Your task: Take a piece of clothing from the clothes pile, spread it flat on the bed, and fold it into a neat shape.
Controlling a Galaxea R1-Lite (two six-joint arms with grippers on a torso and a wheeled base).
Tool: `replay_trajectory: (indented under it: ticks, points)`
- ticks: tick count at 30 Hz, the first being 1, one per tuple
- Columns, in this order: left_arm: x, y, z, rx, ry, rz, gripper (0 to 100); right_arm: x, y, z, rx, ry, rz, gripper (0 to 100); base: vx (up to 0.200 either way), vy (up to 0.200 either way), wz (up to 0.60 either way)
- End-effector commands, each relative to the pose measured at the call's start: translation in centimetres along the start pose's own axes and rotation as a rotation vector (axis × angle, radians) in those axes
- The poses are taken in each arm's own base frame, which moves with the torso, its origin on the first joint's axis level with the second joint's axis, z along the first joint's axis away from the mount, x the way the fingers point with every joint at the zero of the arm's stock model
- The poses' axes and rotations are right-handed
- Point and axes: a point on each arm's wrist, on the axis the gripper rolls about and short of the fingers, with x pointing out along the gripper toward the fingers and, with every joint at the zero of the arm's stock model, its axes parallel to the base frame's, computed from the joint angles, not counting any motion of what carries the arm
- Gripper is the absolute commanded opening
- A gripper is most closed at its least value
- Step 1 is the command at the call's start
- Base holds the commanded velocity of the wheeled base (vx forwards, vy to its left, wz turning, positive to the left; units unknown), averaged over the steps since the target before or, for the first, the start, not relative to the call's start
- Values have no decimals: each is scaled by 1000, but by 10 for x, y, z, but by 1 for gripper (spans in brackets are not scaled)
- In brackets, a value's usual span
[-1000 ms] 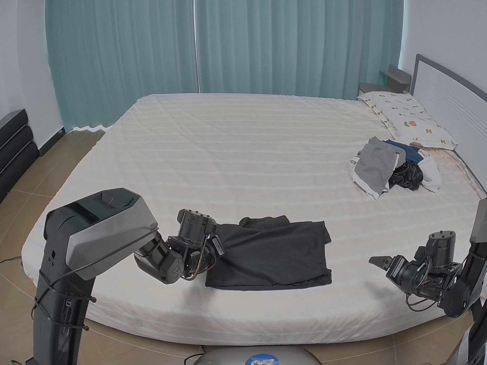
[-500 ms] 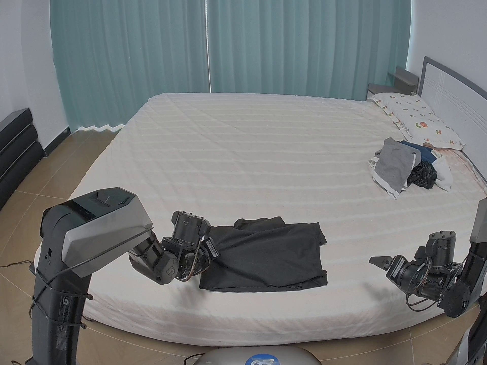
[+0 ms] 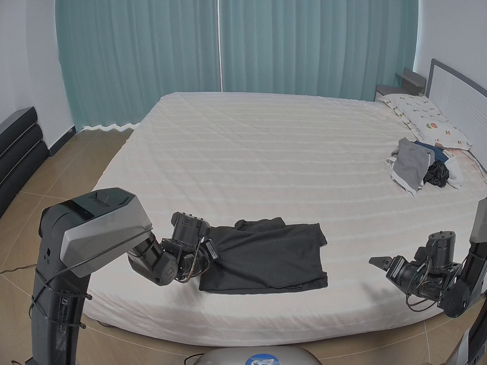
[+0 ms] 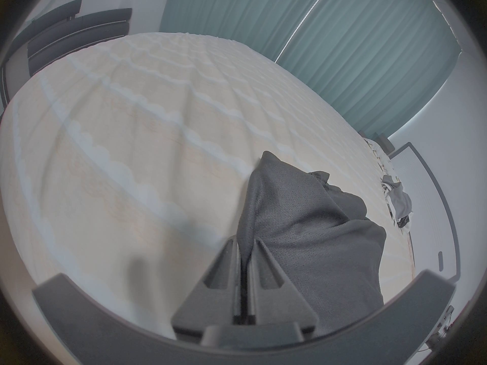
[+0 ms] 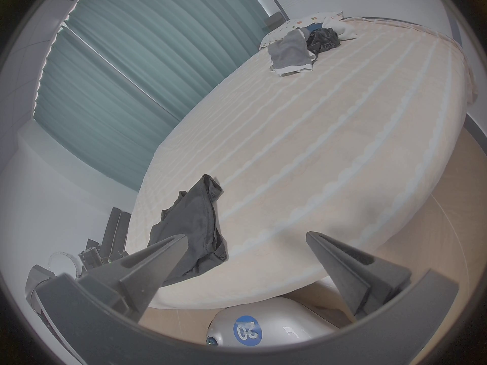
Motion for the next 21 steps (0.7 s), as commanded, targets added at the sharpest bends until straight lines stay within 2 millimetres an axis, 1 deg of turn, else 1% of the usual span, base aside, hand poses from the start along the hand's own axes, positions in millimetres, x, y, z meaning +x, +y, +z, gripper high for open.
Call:
replay_trajectory:
  ticks: [1, 5, 9, 17, 18, 21]
  points:
    - [-1, 0, -1, 1, 2, 0, 0, 0, 0, 0, 1, 2, -2, 100, 0, 200, 0]
    - [-4, 1, -5, 9, 14, 7, 0, 0, -1, 0, 3, 1, -3, 100, 0, 200, 0]
    - [-10, 1, -5, 8, 21, 0, 0, 1, -1, -1, 0, 8, -7, 100, 0, 0, 0]
    - [-10, 0, -8, 12, 25, -1, 0, 1, -1, -1, 2, 3, -5, 100, 0, 0, 0]
    - [-11, 0, -8, 13, 26, 0, 100, 1, -1, 0, 2, 2, -4, 100, 0, 0, 0]
    - [-12, 1, -12, 18, 35, 4, 100, 1, -1, -1, 3, 4, -6, 100, 0, 0, 0]
